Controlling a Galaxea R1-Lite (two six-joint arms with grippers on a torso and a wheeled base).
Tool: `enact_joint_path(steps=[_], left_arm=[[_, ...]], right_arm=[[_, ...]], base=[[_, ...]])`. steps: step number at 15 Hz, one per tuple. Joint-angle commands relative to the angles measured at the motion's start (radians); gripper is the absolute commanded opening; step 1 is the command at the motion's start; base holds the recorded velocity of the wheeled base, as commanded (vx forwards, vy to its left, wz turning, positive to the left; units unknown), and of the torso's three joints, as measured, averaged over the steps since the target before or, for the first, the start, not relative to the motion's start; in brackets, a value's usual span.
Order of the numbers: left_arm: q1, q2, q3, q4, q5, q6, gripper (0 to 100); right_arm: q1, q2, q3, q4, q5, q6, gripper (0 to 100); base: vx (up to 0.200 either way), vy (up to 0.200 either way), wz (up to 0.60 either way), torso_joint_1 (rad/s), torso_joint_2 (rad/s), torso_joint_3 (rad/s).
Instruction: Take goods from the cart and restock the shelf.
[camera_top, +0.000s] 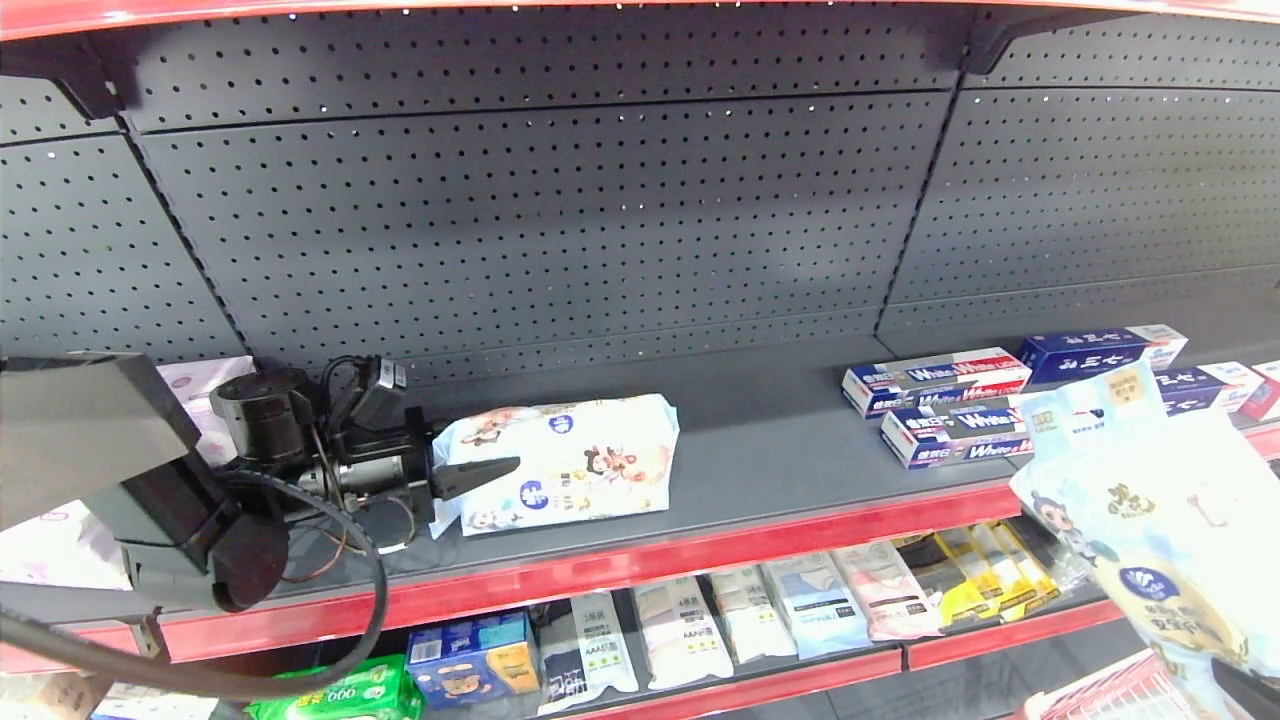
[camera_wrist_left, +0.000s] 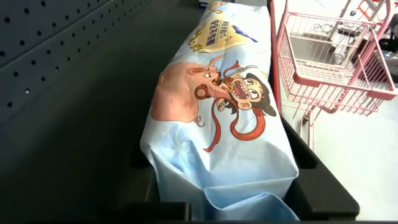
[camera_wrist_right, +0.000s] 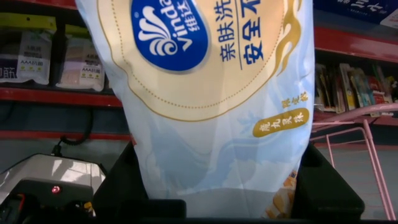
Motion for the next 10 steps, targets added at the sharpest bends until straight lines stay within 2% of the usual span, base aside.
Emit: enact_joint_path(steps=[1, 5, 10], left_arm=[[0.002, 0.001, 0.036, -0.017, 0.001, 0.001, 0], [0.012, 0.002, 0.099, -0.056, 0.004, 0.003, 0], [0.019, 0.021, 0.096, -0.071, 0.012, 0.004, 0]], right_arm=[[0.000, -0.002, -0.001, 0.000, 0.001, -0.001, 0], [0.000, 0.000, -0.001, 0.000, 0.001, -0.001, 0], [0.000, 0.001, 0.002, -0.001, -0.002, -0.001, 0]], base=[[0.000, 0.000, 0.00, 0.000, 0.00, 0.000], [0.000, 0.000, 0.00, 0.000, 0.00, 0.000], [0.000, 0.000, 0.00, 0.000, 0.00, 0.000]])
